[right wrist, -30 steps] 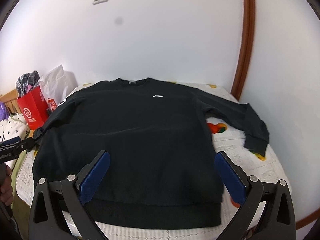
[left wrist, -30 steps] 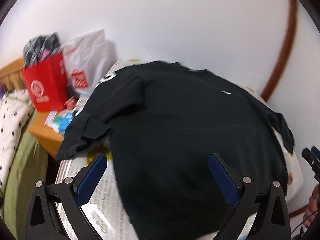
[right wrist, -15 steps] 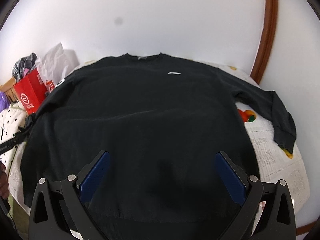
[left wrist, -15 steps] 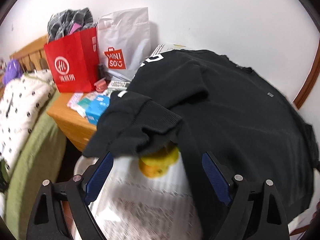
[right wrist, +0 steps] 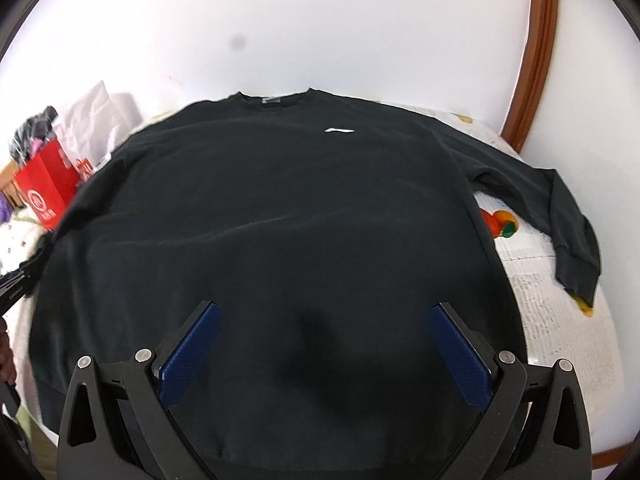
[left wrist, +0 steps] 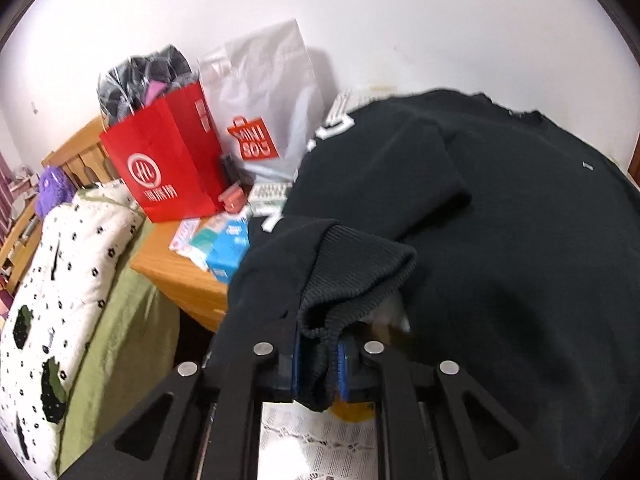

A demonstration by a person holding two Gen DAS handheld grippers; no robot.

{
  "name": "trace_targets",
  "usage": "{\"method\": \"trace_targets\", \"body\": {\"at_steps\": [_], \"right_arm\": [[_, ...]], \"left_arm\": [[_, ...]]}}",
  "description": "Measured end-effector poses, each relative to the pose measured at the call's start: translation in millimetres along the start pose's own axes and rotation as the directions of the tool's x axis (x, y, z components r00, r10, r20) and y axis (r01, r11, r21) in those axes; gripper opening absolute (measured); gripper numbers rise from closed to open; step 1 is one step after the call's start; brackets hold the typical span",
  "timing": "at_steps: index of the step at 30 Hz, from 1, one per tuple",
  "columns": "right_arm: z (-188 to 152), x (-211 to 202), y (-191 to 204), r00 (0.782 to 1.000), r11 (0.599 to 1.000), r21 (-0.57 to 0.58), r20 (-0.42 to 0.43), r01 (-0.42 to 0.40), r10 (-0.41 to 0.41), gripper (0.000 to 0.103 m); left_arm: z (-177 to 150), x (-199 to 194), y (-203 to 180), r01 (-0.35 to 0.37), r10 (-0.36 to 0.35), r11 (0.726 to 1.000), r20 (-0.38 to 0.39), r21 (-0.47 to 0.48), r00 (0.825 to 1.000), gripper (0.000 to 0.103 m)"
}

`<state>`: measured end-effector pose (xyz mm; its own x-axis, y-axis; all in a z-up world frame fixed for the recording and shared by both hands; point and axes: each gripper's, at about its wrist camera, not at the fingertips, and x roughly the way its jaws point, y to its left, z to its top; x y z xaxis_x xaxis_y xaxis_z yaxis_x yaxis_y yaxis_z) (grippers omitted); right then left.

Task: Fold small clothes
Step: 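Grasp the sweatshirt sleeve cuff with the left gripper and lift it, then carry the held cuff across the sweatshirt body and release it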

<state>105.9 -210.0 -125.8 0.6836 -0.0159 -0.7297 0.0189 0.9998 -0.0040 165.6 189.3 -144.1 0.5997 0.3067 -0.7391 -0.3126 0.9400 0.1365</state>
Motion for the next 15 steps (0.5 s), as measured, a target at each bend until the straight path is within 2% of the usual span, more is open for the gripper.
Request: {"method": "trace_targets", "body": {"at_steps": [6, 12, 15], "right_arm": [[0, -3, -15, 1.0, 1.0, -0.009, 0.012, 0.003, -0.002, 0.102], [-4, -19, -46, 0.999, 0.999, 0.021, 0.03, 0.032, -0.032, 0.102], [-9, -31, -60, 0.998, 0.998, 0.029, 0.043, 0.054, -0.055, 0.102]], "left_arm": [[34, -25, -14, 0.088, -0.087, 0.996, 0.051, -0.022, 0.995, 0.01], [69, -56, -68, 0.219, -0.22, 0.976, 0.113, 0.017, 0.969, 0.01], [76, -61, -104, 0.272, -0.276, 0.961, 0.096, 0.047, 0.956, 0.01]]}}
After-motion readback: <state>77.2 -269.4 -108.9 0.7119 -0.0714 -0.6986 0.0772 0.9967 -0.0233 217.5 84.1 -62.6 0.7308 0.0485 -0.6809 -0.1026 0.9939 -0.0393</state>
